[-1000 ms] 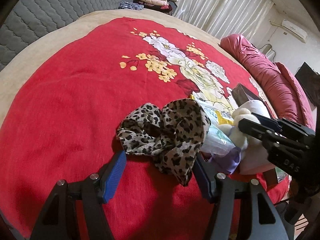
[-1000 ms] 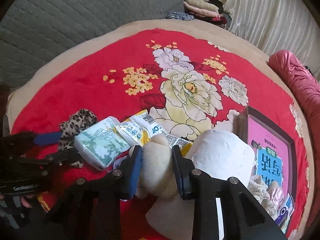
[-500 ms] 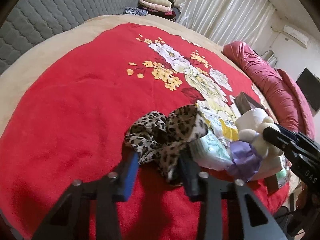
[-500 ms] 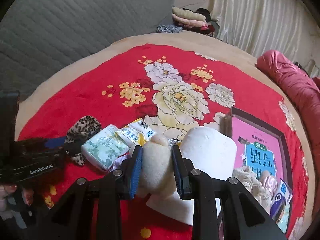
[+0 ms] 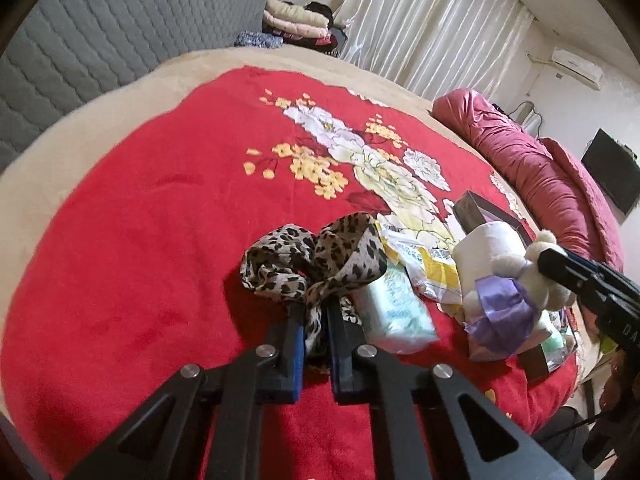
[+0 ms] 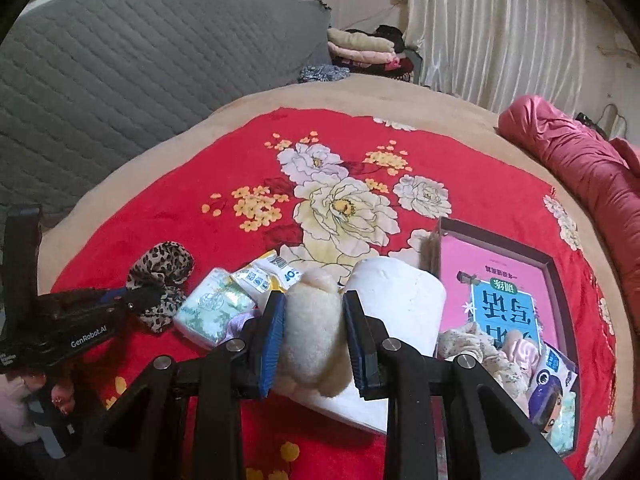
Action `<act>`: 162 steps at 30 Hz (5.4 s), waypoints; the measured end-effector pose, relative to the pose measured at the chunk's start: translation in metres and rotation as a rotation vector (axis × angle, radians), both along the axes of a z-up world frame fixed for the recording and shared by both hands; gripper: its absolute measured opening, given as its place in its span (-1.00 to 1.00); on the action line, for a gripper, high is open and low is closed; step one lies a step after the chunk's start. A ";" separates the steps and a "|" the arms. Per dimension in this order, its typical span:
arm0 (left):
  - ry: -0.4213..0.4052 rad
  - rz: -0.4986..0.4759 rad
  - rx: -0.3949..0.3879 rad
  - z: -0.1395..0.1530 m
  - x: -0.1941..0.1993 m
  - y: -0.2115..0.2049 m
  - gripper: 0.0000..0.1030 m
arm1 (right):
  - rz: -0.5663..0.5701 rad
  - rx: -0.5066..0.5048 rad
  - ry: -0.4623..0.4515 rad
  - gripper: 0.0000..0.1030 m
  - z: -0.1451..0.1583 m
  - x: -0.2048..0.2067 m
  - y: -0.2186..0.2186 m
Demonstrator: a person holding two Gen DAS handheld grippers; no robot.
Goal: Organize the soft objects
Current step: 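Grasp the leopard-print scrunchie with the left tool while the right tool grasps the cream plush bear, then carry the scrunchie with the left tool while the right tool carries the bear to the tray, then lower the scrunchie into the tray with the left tool while the right tool lowers the bear there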
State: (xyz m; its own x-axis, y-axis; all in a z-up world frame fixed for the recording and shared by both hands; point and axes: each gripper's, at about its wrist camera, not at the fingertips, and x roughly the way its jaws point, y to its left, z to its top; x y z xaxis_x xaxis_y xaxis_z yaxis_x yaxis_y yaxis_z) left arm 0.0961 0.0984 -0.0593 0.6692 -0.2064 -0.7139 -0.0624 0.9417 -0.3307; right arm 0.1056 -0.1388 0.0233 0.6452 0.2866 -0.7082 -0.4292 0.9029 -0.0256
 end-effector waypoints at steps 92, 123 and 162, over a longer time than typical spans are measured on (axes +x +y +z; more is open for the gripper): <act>0.070 -0.533 0.289 0.043 0.060 -0.332 -0.81 | -0.703 0.335 -0.174 -0.40 0.008 -0.058 -0.304; 0.152 -0.512 0.291 0.016 0.075 -0.329 -0.81 | -0.572 0.354 -0.020 -0.40 -0.027 -0.037 -0.278; 0.159 -0.492 0.264 0.019 0.073 -0.324 -0.81 | -0.689 0.389 0.040 0.37 -0.044 -0.033 -0.301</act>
State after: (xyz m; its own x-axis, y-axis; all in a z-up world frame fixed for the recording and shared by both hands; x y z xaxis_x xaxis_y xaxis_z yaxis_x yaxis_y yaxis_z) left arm 0.1693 -0.2253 -0.0401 0.4199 -0.2674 -0.8673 0.3733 0.9219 -0.1035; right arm 0.0729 -0.4396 -0.0211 0.7435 0.0639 -0.6657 0.2358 0.9064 0.3504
